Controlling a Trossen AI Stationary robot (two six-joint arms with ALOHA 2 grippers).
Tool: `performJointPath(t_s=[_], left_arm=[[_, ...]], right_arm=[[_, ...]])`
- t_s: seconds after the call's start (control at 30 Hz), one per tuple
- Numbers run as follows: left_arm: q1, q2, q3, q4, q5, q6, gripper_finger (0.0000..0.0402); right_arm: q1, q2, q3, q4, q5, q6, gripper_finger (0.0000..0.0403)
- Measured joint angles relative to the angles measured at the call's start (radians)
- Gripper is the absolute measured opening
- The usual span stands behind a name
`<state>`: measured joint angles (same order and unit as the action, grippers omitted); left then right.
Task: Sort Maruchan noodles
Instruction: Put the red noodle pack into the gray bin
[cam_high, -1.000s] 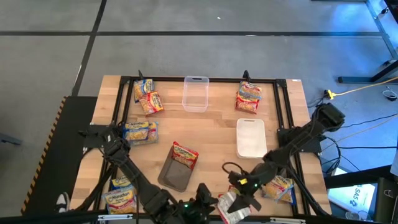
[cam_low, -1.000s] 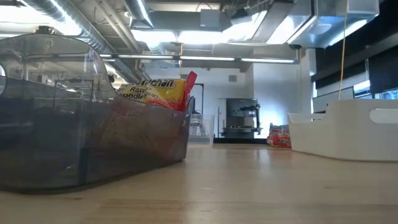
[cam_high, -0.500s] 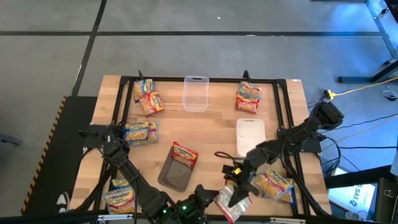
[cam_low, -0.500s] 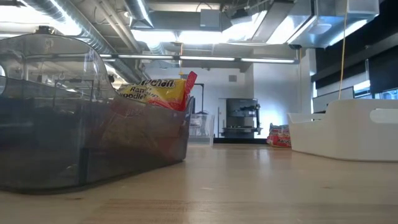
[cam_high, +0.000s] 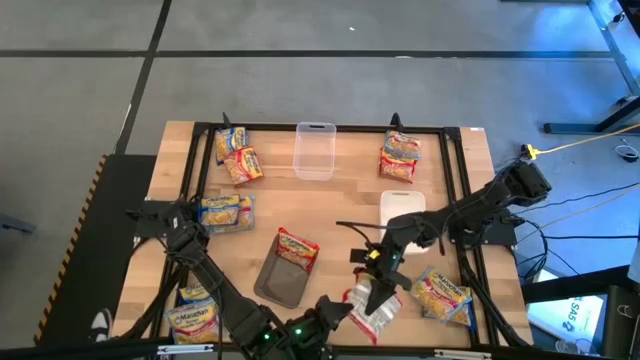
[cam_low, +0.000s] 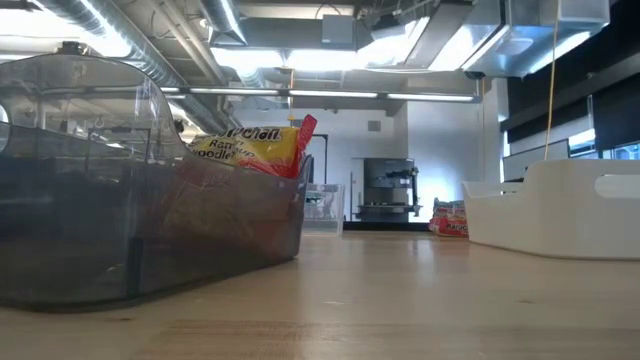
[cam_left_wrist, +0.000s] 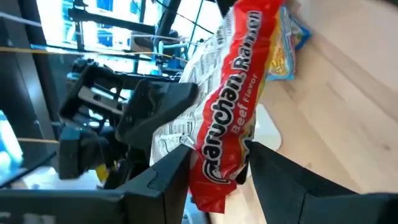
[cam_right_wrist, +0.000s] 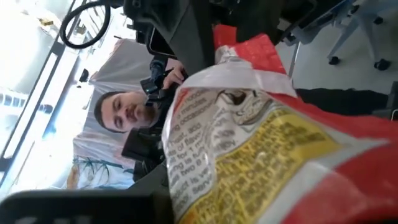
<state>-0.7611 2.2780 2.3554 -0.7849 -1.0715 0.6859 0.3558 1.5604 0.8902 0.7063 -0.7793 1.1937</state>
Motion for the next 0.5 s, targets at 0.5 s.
performJointPath(t_s=[0.5], left_arm=[[0.043, -0.001, 0.000, 0.031, 0.046, 0.189, 0.0158]], right_arm=[[-0.011, 0.000, -0.001, -0.002, -0.008, 0.012, 0.0107]])
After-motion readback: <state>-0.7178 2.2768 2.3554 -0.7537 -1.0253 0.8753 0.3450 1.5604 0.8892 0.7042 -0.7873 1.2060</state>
